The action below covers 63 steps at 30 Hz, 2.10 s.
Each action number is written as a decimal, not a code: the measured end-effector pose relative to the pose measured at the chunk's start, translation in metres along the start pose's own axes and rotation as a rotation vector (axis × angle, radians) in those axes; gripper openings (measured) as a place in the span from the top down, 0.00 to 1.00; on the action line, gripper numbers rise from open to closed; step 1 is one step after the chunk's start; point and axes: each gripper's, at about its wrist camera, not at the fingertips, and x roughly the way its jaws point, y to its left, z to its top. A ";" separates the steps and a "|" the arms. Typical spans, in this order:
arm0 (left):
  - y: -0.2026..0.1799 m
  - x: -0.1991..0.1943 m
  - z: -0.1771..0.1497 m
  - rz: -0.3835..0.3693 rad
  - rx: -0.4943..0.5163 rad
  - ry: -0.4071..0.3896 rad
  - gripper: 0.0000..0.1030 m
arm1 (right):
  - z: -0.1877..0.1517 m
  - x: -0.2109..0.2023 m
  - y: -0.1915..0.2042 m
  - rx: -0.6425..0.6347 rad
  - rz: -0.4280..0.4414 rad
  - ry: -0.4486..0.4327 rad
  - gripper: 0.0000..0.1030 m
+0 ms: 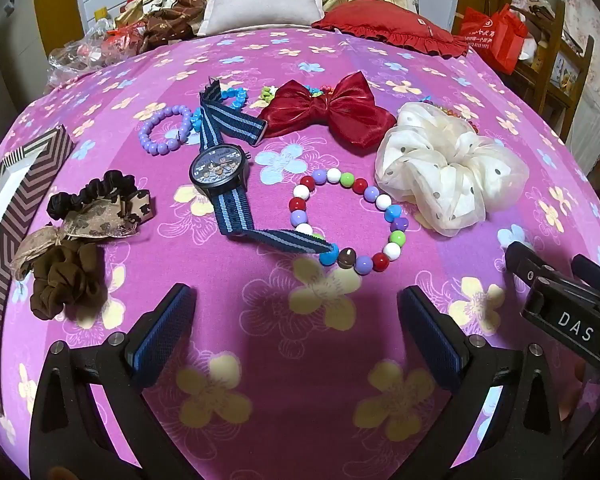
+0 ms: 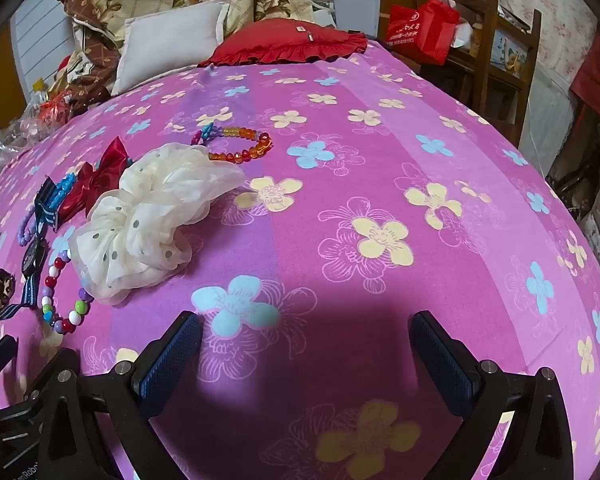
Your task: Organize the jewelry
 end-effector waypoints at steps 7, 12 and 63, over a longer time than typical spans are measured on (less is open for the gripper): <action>0.001 -0.002 -0.002 -0.013 0.024 0.012 0.00 | 0.004 -0.001 0.000 0.004 -0.002 -0.002 0.00; 0.013 -0.030 -0.020 -0.023 0.016 -0.006 0.05 | 0.008 0.001 -0.001 0.005 -0.002 0.004 0.00; 0.139 -0.182 -0.154 0.100 -0.046 -0.208 0.05 | -0.122 -0.164 0.050 0.049 0.083 -0.145 0.21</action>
